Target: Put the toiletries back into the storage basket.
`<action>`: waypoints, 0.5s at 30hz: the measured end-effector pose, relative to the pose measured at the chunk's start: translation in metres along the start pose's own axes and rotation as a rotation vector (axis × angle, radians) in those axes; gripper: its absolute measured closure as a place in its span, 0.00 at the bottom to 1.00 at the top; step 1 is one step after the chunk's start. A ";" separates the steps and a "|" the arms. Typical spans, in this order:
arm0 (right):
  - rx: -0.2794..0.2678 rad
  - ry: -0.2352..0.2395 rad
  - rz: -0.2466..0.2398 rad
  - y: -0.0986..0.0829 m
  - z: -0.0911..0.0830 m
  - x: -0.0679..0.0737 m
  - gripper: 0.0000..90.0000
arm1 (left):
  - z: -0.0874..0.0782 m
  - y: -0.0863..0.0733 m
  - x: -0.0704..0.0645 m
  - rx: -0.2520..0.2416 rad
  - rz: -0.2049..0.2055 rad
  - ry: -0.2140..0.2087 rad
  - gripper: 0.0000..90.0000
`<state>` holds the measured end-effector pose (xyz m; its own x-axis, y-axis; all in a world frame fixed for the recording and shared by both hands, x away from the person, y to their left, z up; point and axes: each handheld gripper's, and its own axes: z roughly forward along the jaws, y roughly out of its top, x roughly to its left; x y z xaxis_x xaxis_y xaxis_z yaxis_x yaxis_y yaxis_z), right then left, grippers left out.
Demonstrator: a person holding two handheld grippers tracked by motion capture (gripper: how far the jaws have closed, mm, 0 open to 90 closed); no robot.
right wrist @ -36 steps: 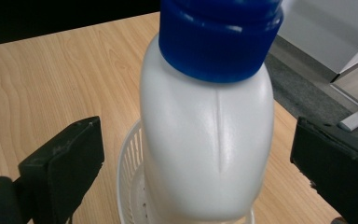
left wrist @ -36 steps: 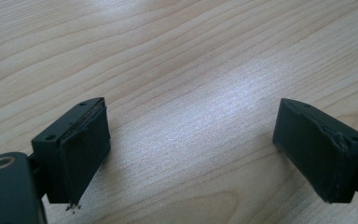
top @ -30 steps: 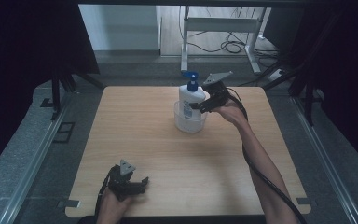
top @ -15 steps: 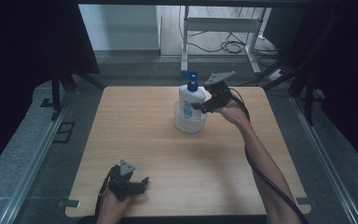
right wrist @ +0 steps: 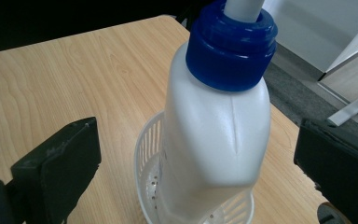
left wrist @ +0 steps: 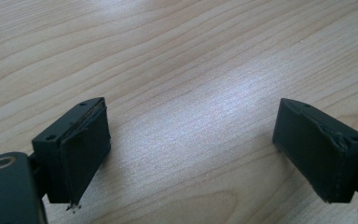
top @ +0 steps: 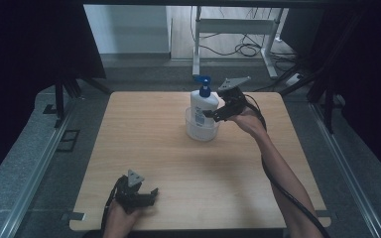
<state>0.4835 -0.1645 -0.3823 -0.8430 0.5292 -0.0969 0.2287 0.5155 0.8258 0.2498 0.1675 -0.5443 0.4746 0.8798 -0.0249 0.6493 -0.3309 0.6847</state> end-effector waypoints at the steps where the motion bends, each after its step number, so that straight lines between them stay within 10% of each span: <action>1: 0.001 0.000 0.000 0.000 -0.001 0.001 0.00 | 0.000 0.000 0.000 0.000 0.000 0.000 0.12; 15: -0.003 -0.026 0.000 -0.002 -0.019 0.008 0.01 | 0.000 0.000 0.000 0.002 0.000 -0.002 0.12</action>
<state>0.4676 -0.1737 -0.3741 -0.8298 0.5468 -0.1113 0.2274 0.5135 0.8274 0.2501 0.1671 -0.5442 0.4757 0.8792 -0.0259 0.6503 -0.3318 0.6834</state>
